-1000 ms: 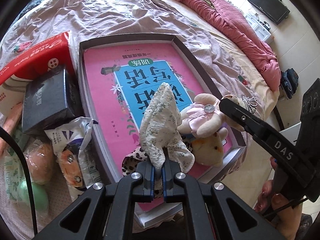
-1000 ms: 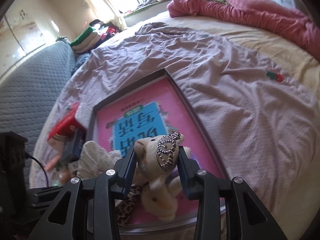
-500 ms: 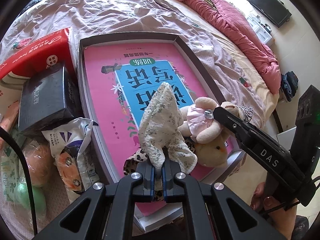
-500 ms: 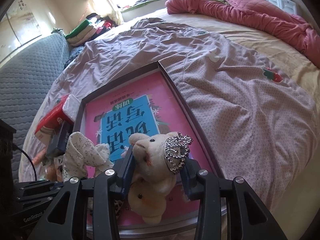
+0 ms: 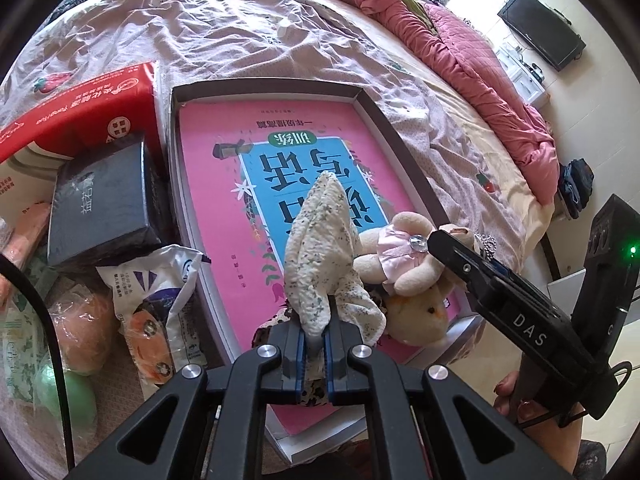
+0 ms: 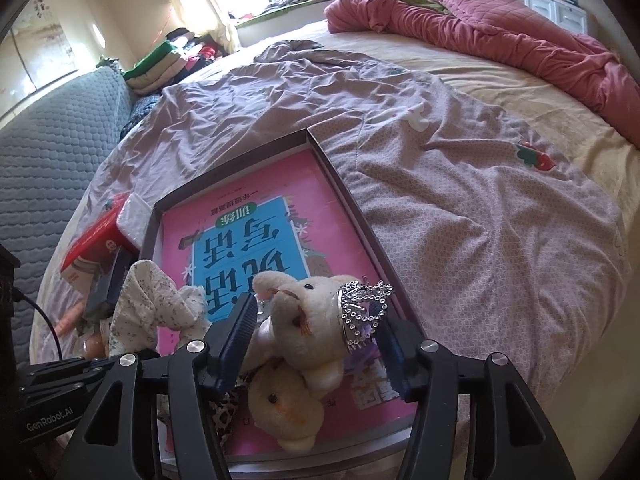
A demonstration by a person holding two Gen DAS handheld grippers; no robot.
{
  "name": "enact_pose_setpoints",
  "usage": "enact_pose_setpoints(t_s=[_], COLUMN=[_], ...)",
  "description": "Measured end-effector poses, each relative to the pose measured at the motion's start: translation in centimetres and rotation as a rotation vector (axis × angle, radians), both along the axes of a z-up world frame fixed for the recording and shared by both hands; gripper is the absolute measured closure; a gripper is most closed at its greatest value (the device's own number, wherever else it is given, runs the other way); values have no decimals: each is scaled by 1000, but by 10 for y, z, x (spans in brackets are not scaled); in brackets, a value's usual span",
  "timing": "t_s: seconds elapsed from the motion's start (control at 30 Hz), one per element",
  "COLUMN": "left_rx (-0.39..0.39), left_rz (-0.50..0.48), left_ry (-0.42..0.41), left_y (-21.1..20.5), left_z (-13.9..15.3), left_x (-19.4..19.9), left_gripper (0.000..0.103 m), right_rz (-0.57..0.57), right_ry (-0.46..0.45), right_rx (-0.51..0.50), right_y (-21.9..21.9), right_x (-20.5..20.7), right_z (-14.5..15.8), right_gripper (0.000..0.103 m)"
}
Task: Organize soft objects
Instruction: 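Lower the floral cloth left while the right gripper lowers the tiara bunny onto the tray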
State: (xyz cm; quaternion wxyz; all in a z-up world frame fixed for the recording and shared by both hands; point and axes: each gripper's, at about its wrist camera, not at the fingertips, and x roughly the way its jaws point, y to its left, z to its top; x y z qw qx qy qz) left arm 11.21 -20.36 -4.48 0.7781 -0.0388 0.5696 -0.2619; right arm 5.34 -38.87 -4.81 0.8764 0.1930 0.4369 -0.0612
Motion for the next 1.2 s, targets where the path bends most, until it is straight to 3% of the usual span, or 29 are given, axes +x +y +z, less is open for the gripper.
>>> enact_pose_setpoints(t_s=[0.67,0.87,1.03,1.2], left_rx=[13,28,38,39], left_rz=[1,4,13,19], left_ry=[-19,-32,-40,-46], left_y=[2,5,7,12], left_z=[8,12,13,15], left_x=[-3,-5,-5,-8], left_gripper=[84,65,61,47], right_rz=[-37,-38,-35,-41], right_ry=[-3,-13,-12,-21], right_rx=[-50,-59,-56,-55], right_y=[-4,-2,-1,-2], right_x=[-3,-4,-4,-6], right_z=[11,15,16,18], right_gripper=[30,29,29,29])
